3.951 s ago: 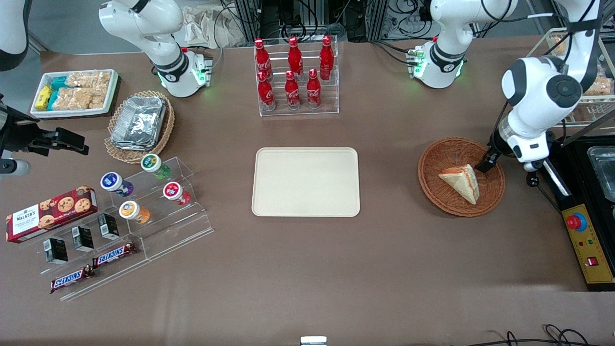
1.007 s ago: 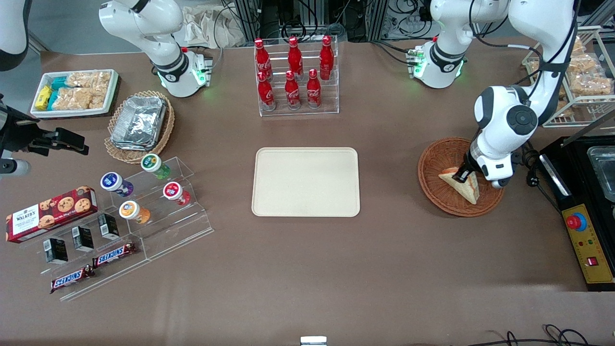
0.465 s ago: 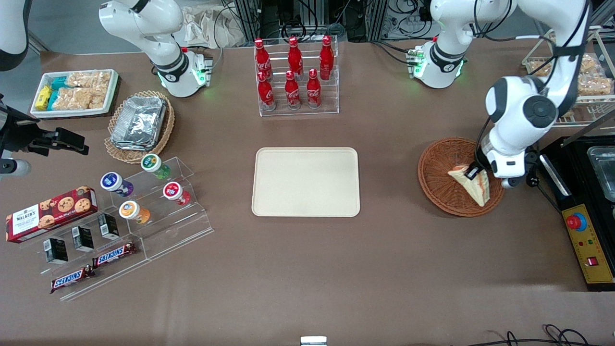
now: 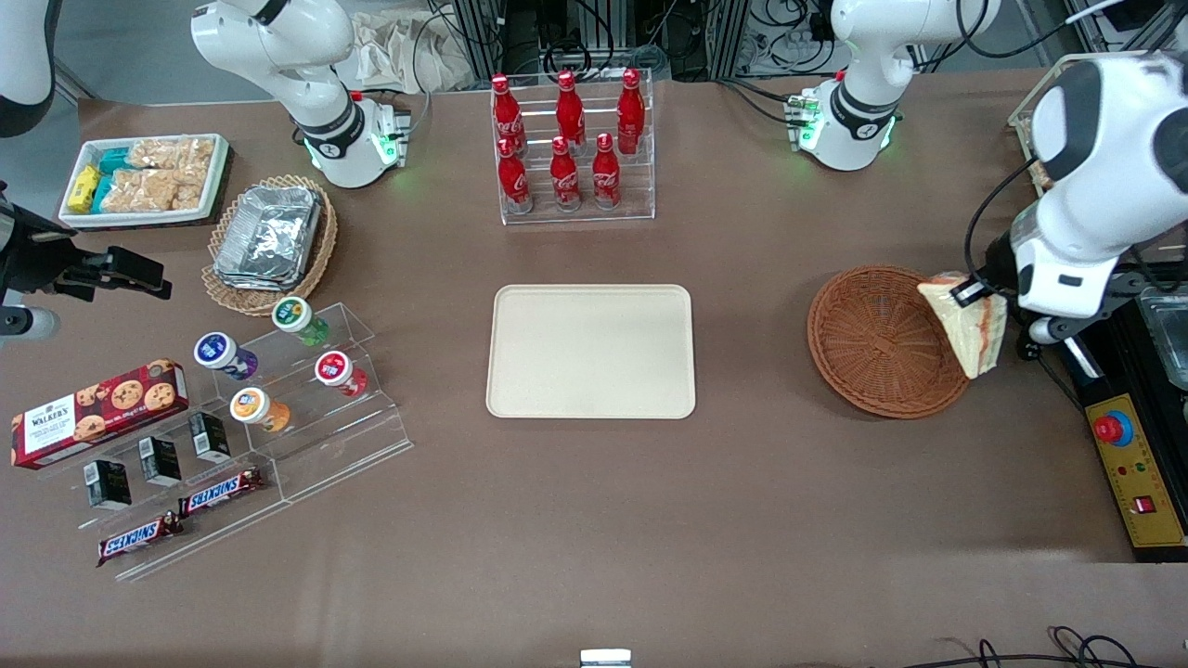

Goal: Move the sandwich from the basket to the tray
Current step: 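Lift the held sandwich up out of the basket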

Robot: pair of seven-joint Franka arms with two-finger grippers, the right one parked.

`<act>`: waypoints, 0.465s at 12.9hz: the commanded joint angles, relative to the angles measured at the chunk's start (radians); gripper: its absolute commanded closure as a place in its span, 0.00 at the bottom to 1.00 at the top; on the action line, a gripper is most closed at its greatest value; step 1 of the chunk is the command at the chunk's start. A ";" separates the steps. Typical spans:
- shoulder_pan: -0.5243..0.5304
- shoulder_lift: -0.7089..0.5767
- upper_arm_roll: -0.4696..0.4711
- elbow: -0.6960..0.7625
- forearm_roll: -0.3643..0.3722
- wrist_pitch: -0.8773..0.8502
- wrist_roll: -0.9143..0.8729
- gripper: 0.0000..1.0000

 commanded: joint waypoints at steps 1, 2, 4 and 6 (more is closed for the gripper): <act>-0.008 0.035 -0.052 0.176 0.006 -0.149 0.130 1.00; -0.008 0.039 -0.075 0.208 0.001 -0.173 0.159 1.00; -0.008 0.052 -0.141 0.253 -0.013 -0.182 0.158 1.00; -0.008 0.055 -0.195 0.262 -0.032 -0.176 0.142 1.00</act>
